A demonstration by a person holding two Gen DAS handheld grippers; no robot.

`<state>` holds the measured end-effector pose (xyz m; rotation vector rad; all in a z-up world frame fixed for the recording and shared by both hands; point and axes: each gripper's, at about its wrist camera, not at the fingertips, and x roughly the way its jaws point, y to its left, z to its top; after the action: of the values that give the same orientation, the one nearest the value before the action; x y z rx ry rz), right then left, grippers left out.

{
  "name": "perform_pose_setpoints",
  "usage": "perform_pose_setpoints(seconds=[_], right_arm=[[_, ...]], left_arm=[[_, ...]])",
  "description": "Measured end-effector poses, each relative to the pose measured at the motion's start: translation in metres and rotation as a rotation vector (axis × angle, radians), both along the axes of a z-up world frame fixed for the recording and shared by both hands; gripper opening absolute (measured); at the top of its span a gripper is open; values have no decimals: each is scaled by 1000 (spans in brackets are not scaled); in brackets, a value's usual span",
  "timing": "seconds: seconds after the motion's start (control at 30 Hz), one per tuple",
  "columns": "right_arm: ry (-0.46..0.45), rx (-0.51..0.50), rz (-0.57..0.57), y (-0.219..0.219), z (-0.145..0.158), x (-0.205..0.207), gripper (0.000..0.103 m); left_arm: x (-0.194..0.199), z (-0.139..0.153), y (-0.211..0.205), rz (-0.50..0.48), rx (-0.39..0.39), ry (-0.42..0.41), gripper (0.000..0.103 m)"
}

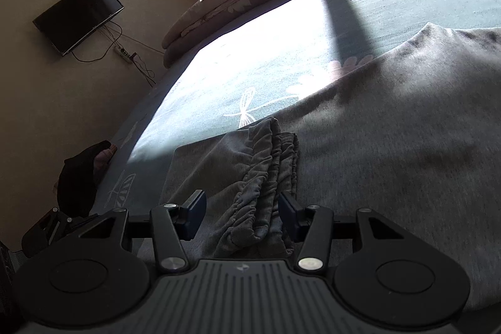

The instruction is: Fold clothes

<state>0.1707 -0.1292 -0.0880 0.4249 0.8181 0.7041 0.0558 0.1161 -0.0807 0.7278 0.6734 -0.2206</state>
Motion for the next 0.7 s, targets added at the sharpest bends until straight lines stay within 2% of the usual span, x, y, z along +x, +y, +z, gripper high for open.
perform_pose_setpoints(seconds=[0.13, 0.23, 0.33, 0.43, 0.47, 0.57, 0.6, 0.7], right_arm=[[-110, -79, 53, 19, 6, -6, 49], [-245, -173, 101, 35, 7, -17, 49], [-353, -245, 120, 42, 8, -30, 48], [-400, -214, 141, 39, 18, -34, 48], [-398, -226, 157, 41, 18, -33, 48], [-368, -290, 202, 48, 11, -29, 48], [-333, -314, 220, 49, 5, -28, 49], [-269, -304, 235, 38, -8, -30, 49]], left_arm=[[18, 18, 14, 82, -167, 22, 88], [34, 24, 20, 119, -267, 38, 89], [43, 27, 19, 115, -344, 42, 92], [54, 20, 9, 54, -391, 83, 95], [58, 17, 5, 29, -404, 101, 95], [60, -2, -6, 6, -378, 162, 95], [60, -8, -9, 7, -368, 187, 95], [56, -25, -7, 6, -366, 271, 95]])
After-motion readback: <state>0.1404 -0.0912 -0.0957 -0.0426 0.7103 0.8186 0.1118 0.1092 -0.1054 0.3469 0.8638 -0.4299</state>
